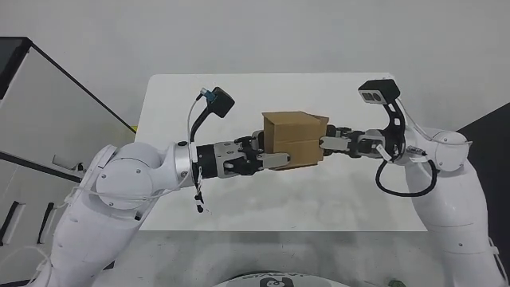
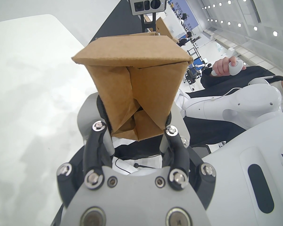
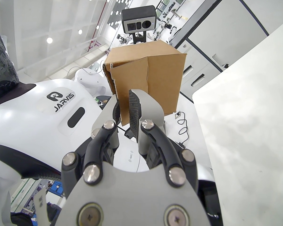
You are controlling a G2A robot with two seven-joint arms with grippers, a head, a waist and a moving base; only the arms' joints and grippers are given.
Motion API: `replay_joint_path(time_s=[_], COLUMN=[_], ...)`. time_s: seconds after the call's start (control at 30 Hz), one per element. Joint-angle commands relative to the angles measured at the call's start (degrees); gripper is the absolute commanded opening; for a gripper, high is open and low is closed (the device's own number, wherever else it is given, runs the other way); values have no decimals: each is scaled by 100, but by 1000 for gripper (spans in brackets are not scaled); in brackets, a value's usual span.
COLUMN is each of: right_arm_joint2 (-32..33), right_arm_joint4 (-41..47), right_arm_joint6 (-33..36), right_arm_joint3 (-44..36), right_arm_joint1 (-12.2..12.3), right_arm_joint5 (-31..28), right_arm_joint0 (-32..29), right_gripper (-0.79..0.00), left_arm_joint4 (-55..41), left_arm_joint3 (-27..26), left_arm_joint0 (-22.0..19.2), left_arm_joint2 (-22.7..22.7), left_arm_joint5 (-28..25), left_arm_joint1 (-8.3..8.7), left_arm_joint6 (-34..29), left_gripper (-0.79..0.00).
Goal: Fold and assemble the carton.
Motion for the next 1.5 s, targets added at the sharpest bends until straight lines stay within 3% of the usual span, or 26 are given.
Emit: replay_joint_path(time_s=[0.0,0.27,0.37,1.47], right_arm_joint2=[-1,39,45,-149], right_arm_joint4=[41,174,213,474], right_arm_joint6=[22,-4,-34,81], right_arm_joint3=[-16,-36,-33,80], right_arm_joint1=[7,33,40,118], right_arm_joint5=[-24,-184,-233,-262], right_arm_joint0=[-8,-27,-20,144], right_gripper=[-742,-745,-785,-782], left_arm_joint4=[-4,-34,-47,-90], left_arm_joint3=[12,19,19,59], left_arm_joint0=[2,26,35,-96], left_arm_joint2=[-4,-41,-51,62], left_arm_joint5=[11,29,40,57], left_arm_joint1=[2,13,16,29], left_arm_joint6=[9,17,20,-8], left_gripper=[-785,-785,-785,-785])
